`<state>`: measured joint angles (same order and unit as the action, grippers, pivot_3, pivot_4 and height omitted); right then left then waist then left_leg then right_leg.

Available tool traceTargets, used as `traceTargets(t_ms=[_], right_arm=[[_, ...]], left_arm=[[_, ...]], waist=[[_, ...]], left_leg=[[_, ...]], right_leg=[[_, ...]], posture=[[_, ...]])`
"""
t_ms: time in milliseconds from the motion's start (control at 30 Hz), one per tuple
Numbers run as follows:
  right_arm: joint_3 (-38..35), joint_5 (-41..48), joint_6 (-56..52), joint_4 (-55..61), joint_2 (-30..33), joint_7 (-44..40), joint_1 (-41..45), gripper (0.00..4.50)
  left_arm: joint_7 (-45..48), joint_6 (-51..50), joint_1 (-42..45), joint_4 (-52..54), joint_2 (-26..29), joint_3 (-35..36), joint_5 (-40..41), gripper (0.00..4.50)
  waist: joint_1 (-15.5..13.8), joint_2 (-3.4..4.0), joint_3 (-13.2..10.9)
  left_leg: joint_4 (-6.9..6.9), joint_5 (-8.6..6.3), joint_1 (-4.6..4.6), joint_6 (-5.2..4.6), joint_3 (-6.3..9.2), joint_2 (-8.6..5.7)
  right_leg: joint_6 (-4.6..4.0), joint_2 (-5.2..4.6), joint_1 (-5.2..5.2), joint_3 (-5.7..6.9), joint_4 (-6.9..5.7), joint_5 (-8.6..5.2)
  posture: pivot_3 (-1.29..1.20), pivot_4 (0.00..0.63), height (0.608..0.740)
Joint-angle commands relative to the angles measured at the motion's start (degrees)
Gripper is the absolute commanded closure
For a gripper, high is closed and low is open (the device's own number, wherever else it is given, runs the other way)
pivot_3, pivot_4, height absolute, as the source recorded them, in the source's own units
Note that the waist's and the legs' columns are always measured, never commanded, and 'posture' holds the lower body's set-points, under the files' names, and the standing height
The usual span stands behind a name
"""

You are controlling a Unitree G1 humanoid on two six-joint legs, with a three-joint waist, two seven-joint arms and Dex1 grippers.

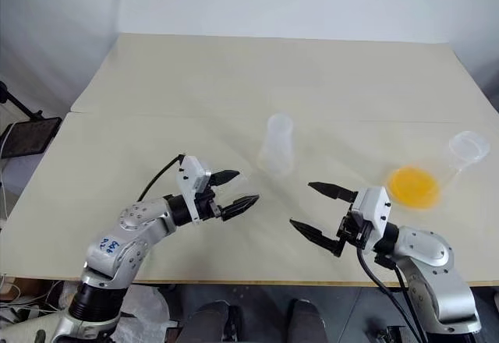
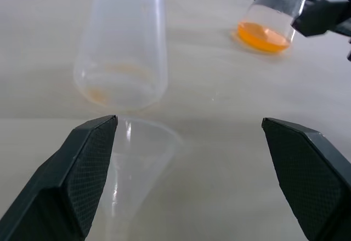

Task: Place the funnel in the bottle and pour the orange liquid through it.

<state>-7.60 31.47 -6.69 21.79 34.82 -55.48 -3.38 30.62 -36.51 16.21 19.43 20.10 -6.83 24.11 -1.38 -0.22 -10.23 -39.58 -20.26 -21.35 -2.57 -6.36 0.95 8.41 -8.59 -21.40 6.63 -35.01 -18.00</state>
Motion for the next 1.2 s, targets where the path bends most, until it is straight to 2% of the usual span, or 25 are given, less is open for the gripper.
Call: traceTargets(t_ms=[33,267,500,867,1200], right_arm=[[-0.68,0.38,0.36,1.09,-0.16,0.36,-0.3,0.0],[-0.7,0.15,0.68,1.16,-0.61,1.04,-0.41,0.0],[-0.86,-0.01,1.17,1.07,-0.78,1.41,-0.86,0.0],[-0.39,-0.31,1.12,2.1,-1.8,2.59,-2.05,0.0],[-0.49,-0.24,0.82,2.5,-1.18,2.41,-1.52,0.0]], left_arm=[[-0.32,0.07,2.01,-0.13,-0.82,-1.0,-0.83,0.02],[0.45,3.07,4.25,-2.4,-1.25,-2.66,-3.28,0.02],[3.4,4.7,3.4,-2.49,2.05,-3.31,-5.42,0.02],[9.34,9.01,-1.41,-4.59,10.33,5.67,-3.74,0.02],[8.29,10.08,-0.7,-7.6,8.22,3.4,-6.36,0.02]], waist=[[0.0,0.0,0.0],[-0.05,0.0,0.0],[-0.02,0.0,0.0],[0.03,0.01,0.0],[0.02,0.0,0.0]], left_leg=[[-0.01,0.0,0.0,0.0,0.0,0.0],[-0.02,0.0,0.0,0.0,0.0,-0.02],[-0.02,0.0,0.0,0.0,0.0,-0.01],[-0.01,0.0,0.0,0.0,0.0,0.02],[-0.01,0.0,-0.01,0.0,0.0,0.0]], right_leg=[[0.0,0.0,0.0,0.0,0.0,0.0],[0.0,-0.01,0.02,0.0,0.02,0.0],[0.0,0.0,0.01,0.01,0.01,0.0],[0.0,0.0,0.0,0.0,0.02,0.0],[0.0,-0.01,-0.01,0.0,0.0,0.0]], posture=[[0.0,0.15,0.74],[0.0,0.15,0.74],[0.0,0.15,0.74],[0.0,0.15,0.74],[0.0,0.15,0.74]])
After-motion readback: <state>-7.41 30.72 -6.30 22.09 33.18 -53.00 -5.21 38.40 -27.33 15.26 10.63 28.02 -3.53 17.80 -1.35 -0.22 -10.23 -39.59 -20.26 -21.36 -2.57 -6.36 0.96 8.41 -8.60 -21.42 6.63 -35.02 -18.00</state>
